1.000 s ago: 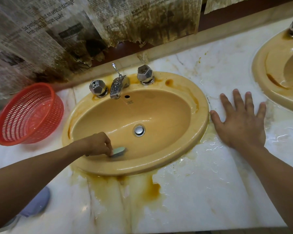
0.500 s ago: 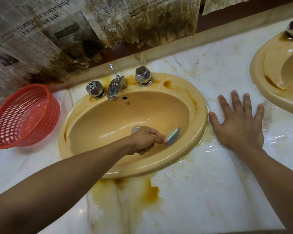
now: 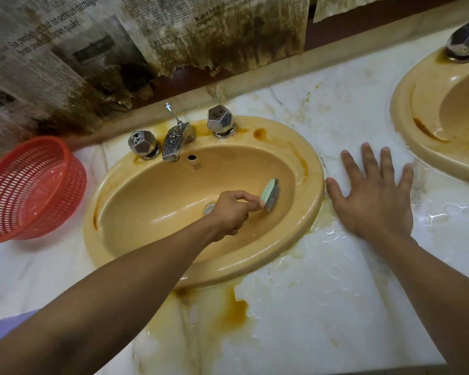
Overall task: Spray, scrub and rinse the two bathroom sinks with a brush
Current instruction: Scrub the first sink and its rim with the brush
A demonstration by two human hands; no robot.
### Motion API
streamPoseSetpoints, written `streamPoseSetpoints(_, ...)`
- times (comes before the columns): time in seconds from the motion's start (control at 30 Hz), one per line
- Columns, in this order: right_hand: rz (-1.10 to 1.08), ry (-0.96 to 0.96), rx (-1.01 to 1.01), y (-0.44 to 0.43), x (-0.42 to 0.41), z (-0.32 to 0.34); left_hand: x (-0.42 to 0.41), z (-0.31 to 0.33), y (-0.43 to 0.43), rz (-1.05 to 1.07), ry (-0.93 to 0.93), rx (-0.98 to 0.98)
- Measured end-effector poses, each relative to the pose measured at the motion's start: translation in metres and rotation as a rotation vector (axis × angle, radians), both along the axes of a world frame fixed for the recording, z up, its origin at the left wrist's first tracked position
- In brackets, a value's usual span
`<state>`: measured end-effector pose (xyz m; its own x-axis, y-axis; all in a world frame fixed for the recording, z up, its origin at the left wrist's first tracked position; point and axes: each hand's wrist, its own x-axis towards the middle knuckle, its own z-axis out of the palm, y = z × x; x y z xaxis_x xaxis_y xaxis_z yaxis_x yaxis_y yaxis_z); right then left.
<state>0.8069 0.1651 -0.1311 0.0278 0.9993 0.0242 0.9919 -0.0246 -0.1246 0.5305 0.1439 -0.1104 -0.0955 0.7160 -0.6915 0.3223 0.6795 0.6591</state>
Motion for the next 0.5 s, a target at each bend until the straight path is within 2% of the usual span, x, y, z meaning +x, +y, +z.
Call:
streamPoseSetpoints(0.13,0.004,-0.011,-0.002,0.000,0.000,-0.001,-0.029,0.016,-0.018,-0.320,-0.085,-0.140)
streamPoseSetpoints(0.23,0.002,-0.015,-0.001,-0.001,0.001,-0.001,-0.083,0.037,-0.029,-0.521,0.066,-0.247)
streamPoseSetpoints(0.3,0.004,-0.011,-0.004,0.000,0.001,-0.001,-0.127,0.049,-0.037,-0.658,0.336,-0.261)
streamPoseSetpoints(0.37,0.009,-0.008,-0.009,0.001,0.001,0.000,-0.171,0.060,-0.043,-0.788,0.686,-0.273)
streamPoseSetpoints(0.5,0.004,0.002,-0.006,0.000,0.001,0.001,-0.219,0.088,-0.035,-0.886,1.238,-0.310)
